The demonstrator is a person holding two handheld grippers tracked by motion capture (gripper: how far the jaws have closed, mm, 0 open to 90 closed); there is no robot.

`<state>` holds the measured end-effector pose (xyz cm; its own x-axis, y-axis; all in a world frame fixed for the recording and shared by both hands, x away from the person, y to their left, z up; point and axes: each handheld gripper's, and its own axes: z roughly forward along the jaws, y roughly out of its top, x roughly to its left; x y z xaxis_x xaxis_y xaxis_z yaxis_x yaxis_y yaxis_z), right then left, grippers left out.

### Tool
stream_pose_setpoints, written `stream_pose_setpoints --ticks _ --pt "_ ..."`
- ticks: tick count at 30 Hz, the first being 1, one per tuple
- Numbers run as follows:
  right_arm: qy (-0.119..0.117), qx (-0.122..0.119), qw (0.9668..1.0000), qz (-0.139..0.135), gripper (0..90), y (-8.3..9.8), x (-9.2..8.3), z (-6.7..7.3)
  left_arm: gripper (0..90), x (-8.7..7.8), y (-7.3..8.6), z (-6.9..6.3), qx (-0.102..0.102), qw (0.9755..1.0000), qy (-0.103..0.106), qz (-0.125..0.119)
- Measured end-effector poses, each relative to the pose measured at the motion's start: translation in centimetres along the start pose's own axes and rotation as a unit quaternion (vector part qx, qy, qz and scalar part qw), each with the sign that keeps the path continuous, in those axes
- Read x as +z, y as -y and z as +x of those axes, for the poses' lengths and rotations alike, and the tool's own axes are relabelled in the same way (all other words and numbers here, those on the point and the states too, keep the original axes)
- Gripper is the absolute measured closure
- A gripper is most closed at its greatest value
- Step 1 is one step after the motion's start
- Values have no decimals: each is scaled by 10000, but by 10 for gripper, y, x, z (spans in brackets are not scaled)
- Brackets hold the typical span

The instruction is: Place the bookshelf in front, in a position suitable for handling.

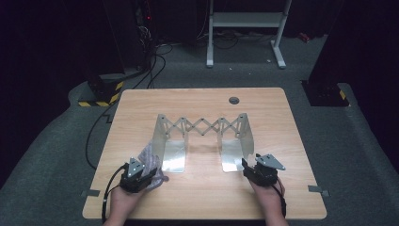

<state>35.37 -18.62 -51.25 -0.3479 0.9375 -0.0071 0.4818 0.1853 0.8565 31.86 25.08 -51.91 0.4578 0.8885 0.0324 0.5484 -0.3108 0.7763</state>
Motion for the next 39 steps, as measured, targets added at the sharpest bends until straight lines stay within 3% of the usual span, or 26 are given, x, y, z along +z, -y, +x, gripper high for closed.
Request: stream_pose_setpoints --ticks 9,15,20,21,22,26,32,39 --pt "22 -10 10000 -17 394 0 0 0 633 -6 -4 1 -33 9999 -19 -139" --pt "38 -31 10000 -24 393 0 0 1 633 -20 -12 0 -25 9990 -22 -456" --pt "43 -45 10000 -18 393 0 0 1 633 -40 -22 -2 -17 9964 -40 -844" --pt "41 -70 10000 -13 393 0 1 1 633 -49 -27 -3 -7 9948 -32 -1016" --pt "41 -70 10000 -13 393 0 1 1 633 -49 -27 -3 -7 9948 -32 -1016" --pt "53 -66 10000 -14 393 0 1 1 633 -70 -38 -8 111 9899 -176 -1400" --pt "56 -69 10000 -11 393 0 1 1 633 -78 -41 -13 297 9880 -321 -1478" --pt "62 -54 10000 -20 393 0 1 0 633 -62 -33 -11 247 9921 -260 -1204"
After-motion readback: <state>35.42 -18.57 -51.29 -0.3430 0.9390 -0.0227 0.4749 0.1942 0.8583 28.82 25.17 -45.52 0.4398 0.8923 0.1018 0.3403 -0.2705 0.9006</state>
